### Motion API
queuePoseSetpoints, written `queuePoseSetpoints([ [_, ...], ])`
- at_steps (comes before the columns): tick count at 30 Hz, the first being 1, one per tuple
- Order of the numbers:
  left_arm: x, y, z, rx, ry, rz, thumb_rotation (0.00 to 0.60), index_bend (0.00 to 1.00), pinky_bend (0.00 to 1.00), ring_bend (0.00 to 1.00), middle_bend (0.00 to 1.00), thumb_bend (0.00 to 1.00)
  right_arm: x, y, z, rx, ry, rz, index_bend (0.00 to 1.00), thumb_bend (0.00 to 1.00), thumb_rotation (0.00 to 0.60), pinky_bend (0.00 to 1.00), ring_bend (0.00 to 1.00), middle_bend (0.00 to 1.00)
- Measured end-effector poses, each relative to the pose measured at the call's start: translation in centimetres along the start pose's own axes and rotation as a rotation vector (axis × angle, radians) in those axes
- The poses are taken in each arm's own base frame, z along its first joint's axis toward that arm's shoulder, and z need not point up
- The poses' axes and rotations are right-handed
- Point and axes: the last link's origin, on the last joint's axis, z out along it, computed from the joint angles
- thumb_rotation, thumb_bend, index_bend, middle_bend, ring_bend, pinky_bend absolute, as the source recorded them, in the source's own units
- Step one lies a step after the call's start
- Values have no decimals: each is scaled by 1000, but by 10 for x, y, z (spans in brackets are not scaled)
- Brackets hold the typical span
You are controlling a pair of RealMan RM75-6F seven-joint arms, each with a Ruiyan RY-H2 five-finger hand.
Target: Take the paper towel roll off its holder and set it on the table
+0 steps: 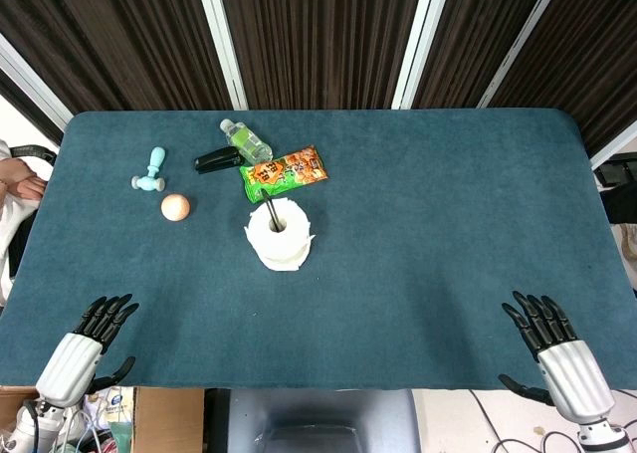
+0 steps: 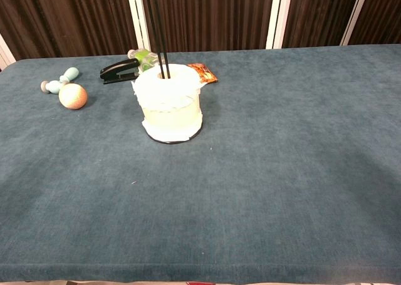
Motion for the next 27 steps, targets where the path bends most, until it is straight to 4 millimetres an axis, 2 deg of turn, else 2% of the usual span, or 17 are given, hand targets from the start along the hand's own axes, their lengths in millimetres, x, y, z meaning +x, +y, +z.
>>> queuePoseSetpoints([
  [6,-5,8,12,-35,-13,-73,600,0,2,0,0,357,-1,-1,-1,1,-1,-11,0,84,600,0,0,0],
  [10,-7,21,31,-84,16,-248,600,0,62,0,0,350,-2,0,2,-4,-3,-1,0,84,600,0,0,0],
  [13,-6,34,60,-101,55,-458,600,0,87,0,0,353,-3,1,6,-9,-17,17,0,84,600,0,0,0],
  [17,-3,50,116,-77,125,-701,600,0,78,0,0,354,-3,5,14,-26,-25,28,0,83,600,0,0,0],
  [24,-24,86,196,-1,114,-854,600,0,47,0,0,358,-4,8,23,-49,-33,25,0,83,600,0,0,0],
  [27,-30,97,219,14,104,-886,600,0,45,0,0,358,-4,8,24,-54,-31,20,0,83,600,0,0,0],
])
